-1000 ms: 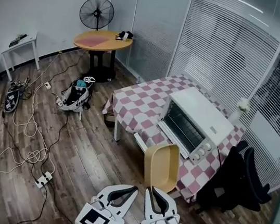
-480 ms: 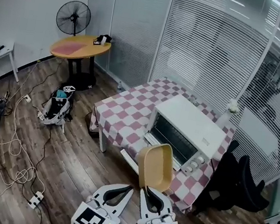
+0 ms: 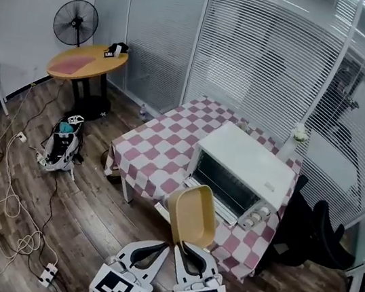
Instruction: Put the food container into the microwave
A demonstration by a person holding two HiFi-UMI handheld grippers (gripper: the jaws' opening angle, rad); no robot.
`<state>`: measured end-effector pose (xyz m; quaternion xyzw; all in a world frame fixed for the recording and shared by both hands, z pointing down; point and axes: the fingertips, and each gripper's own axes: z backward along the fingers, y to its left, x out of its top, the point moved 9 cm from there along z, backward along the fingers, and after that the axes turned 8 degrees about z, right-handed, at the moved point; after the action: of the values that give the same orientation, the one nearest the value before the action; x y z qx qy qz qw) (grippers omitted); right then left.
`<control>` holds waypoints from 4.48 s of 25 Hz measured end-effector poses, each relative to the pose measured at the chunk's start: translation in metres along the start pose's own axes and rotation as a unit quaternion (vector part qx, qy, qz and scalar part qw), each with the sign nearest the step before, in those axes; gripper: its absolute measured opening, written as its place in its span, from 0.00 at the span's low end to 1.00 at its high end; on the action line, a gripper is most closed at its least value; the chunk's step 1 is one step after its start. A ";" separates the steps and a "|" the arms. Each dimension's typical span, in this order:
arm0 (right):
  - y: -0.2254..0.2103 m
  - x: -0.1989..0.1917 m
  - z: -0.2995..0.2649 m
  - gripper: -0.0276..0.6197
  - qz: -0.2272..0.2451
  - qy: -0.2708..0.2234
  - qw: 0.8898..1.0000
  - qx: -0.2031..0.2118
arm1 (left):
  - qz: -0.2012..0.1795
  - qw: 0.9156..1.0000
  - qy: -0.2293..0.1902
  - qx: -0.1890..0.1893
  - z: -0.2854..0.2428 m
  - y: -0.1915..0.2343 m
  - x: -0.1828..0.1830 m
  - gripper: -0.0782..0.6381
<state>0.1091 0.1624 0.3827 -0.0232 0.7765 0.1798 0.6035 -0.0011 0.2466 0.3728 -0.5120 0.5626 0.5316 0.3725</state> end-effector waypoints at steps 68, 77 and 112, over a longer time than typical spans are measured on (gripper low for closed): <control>-0.225 -0.023 -0.128 0.06 -0.028 0.059 0.979 -0.193 | -0.038 0.981 0.031 -0.188 -0.298 0.123 0.086 0.13; -0.205 -0.017 -0.150 0.06 -0.026 0.078 0.972 -0.221 | -0.039 0.973 0.045 -0.221 -0.300 0.154 0.085 0.13; -0.128 -0.059 -0.195 0.06 0.025 0.188 0.981 -0.037 | -0.015 0.983 0.142 -0.113 -0.277 0.254 0.039 0.13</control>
<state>-0.0241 -0.0277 0.4471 -0.0593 0.8693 0.2159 0.4408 -0.2214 -0.0545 0.4343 -0.6296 0.5382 0.5080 0.2363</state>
